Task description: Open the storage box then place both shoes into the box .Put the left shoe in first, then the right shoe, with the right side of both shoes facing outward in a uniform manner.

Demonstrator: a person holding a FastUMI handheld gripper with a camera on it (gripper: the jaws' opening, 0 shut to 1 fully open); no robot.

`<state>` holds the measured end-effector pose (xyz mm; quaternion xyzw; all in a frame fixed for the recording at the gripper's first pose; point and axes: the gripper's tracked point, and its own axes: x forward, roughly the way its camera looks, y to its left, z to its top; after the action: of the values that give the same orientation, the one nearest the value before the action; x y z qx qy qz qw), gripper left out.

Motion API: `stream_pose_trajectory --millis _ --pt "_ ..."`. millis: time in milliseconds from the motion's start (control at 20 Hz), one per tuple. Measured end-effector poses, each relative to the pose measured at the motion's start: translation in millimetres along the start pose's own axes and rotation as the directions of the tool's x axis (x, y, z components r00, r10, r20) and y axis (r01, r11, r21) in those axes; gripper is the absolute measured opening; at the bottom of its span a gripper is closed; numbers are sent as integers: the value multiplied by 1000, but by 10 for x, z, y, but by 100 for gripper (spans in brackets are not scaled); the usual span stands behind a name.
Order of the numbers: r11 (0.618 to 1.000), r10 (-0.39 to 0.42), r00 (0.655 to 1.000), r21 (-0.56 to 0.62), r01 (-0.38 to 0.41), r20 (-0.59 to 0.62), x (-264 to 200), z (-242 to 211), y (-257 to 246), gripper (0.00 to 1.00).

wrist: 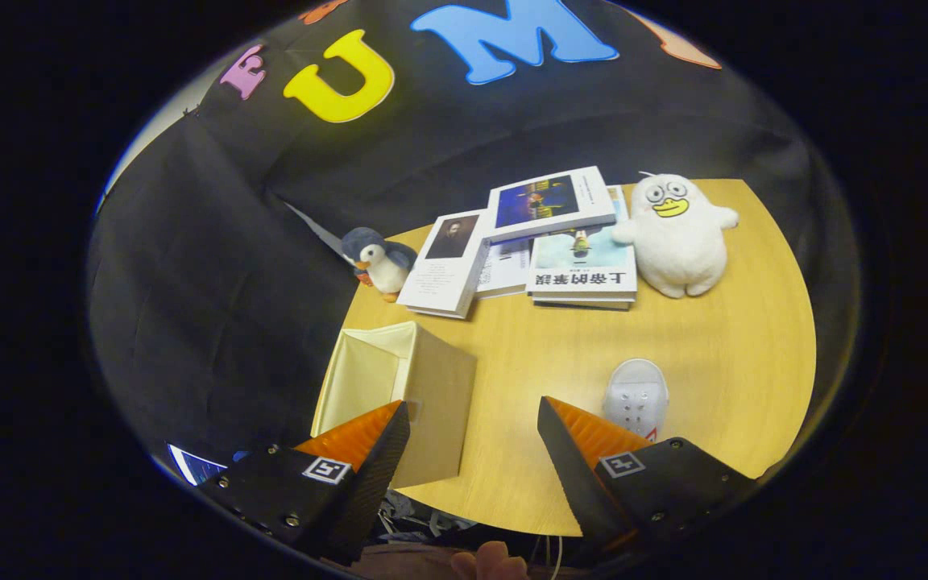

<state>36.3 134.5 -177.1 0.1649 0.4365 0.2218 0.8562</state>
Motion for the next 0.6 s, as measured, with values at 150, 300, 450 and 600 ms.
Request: stream_pose_trajectory --millis 150,300,450,600 --pt "998 -40 999 53 41 -7 -50 -116 -397 96" --pt "992 -89 996 85 90 -22 -48 -275 -764 96" --pt "985 -131 990 108 135 -50 -45 -469 -1066 96" --pt "980 -149 985 120 158 -84 25 -663 -1306 97"
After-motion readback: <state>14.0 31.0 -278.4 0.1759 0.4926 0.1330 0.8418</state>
